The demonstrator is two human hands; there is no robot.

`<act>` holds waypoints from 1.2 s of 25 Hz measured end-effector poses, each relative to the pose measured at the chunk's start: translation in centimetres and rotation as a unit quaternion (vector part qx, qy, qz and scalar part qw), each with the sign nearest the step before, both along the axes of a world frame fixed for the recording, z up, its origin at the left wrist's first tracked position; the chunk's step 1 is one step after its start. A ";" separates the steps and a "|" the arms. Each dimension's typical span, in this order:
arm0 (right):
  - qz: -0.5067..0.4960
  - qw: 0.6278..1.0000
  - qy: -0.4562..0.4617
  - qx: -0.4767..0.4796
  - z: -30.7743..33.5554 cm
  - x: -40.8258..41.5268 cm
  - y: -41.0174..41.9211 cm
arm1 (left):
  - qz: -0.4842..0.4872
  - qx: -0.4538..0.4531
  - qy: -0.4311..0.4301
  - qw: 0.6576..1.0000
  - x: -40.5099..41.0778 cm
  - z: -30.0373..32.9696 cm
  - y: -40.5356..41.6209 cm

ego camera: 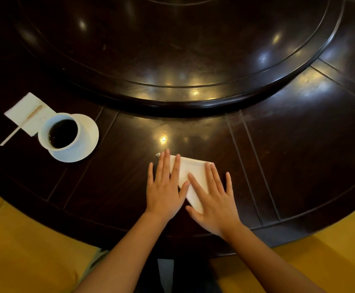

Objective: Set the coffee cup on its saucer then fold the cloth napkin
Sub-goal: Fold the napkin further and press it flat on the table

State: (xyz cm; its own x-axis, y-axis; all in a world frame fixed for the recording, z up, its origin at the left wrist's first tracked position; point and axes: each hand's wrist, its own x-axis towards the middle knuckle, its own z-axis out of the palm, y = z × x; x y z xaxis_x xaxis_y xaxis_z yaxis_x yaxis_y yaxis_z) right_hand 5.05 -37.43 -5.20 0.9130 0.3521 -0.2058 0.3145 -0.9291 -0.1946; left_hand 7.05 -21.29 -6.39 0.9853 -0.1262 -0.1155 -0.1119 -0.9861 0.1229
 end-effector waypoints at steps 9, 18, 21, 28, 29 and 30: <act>0.036 0.999 0.010 -0.022 0.5 0.0 -1.0 | -0.012 -0.019 0.081 0.996 0.7 0.2 1.2; 0.144 0.986 -0.075 0.039 2.0 4.8 -3.8 | -0.052 -0.121 0.012 0.991 -5.6 3.3 -3.6; 0.161 0.983 -0.076 0.045 1.7 5.5 -4.4 | -0.095 -0.099 0.043 0.990 -6.1 2.4 -3.4; 0.004 0.985 -0.111 0.129 1.0 1.7 -1.5 | -0.137 -0.018 -0.035 0.990 -6.2 0.8 3.5; 0.011 0.984 -0.116 0.132 0.9 1.3 -1.0 | -0.124 -0.015 -0.037 0.991 -6.4 0.8 3.9; 0.030 0.984 -0.120 0.125 0.8 1.2 -0.8 | -0.107 -0.020 -0.035 0.993 -6.6 0.8 3.8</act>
State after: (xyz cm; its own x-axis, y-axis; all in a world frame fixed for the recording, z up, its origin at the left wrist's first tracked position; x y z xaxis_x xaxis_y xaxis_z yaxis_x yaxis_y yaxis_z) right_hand 6.28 -38.18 -4.40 0.9004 0.4199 0.1138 0.4330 -0.8397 -0.3276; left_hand 0.41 -17.48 -5.54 0.9411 -0.3359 -0.0379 -0.3273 -0.9335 0.1464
